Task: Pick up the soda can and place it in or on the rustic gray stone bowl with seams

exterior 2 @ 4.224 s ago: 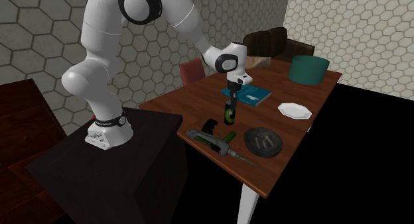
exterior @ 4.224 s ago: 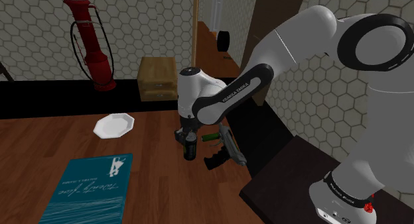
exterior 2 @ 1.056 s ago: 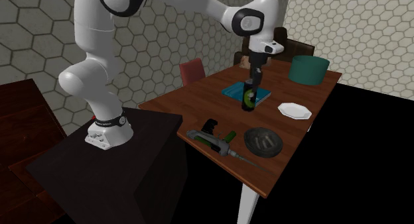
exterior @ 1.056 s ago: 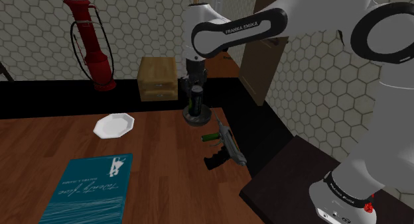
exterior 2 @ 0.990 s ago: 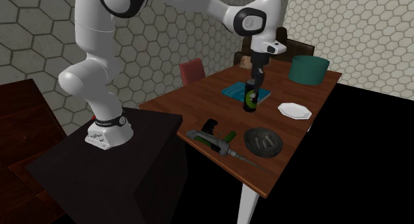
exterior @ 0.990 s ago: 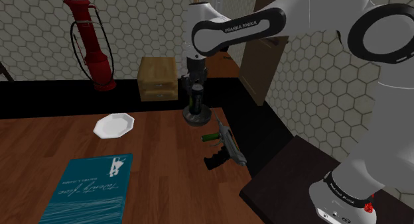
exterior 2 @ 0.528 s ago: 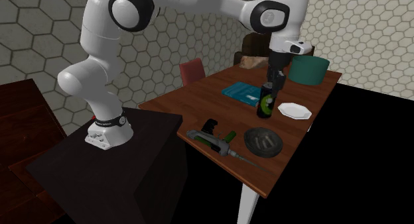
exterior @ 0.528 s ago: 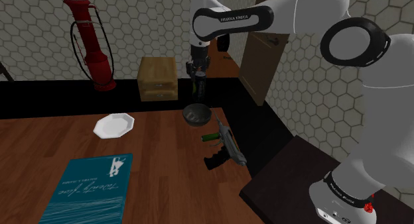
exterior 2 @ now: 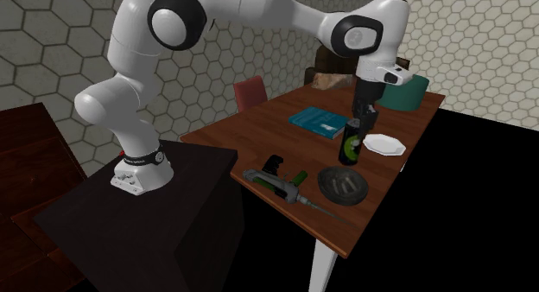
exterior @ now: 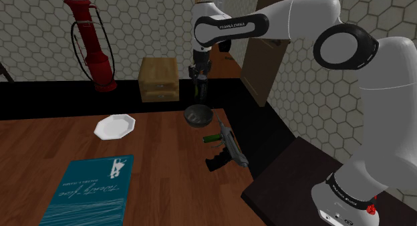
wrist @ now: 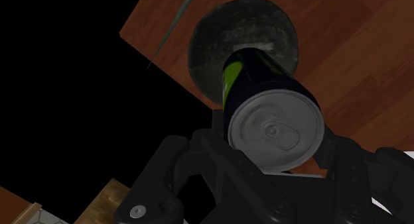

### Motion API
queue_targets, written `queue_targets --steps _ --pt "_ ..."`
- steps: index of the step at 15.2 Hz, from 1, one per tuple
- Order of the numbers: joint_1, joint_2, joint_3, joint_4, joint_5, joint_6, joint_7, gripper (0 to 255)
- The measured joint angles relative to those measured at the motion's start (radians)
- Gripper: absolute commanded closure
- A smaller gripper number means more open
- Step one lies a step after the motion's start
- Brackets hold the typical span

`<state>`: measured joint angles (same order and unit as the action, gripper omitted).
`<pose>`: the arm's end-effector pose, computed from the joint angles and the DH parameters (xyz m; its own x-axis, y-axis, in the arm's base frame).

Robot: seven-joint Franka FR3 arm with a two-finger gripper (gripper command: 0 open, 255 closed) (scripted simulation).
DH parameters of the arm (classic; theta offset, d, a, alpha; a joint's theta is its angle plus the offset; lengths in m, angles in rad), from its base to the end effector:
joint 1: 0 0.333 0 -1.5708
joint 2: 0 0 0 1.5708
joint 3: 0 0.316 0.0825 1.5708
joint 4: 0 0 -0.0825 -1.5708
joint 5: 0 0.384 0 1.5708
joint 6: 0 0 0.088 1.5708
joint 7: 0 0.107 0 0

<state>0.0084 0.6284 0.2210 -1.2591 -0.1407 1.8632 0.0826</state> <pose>0.7187 0.1173 0.3971 0.9891 0.1471 -0.0096 0.1472 -0.9891 0.0059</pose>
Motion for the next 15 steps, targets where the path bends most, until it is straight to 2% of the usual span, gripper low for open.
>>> queue_targets --steps 15 --pt "0.0 0.065 -0.01 -0.103 -0.016 0.167 0.012 255"
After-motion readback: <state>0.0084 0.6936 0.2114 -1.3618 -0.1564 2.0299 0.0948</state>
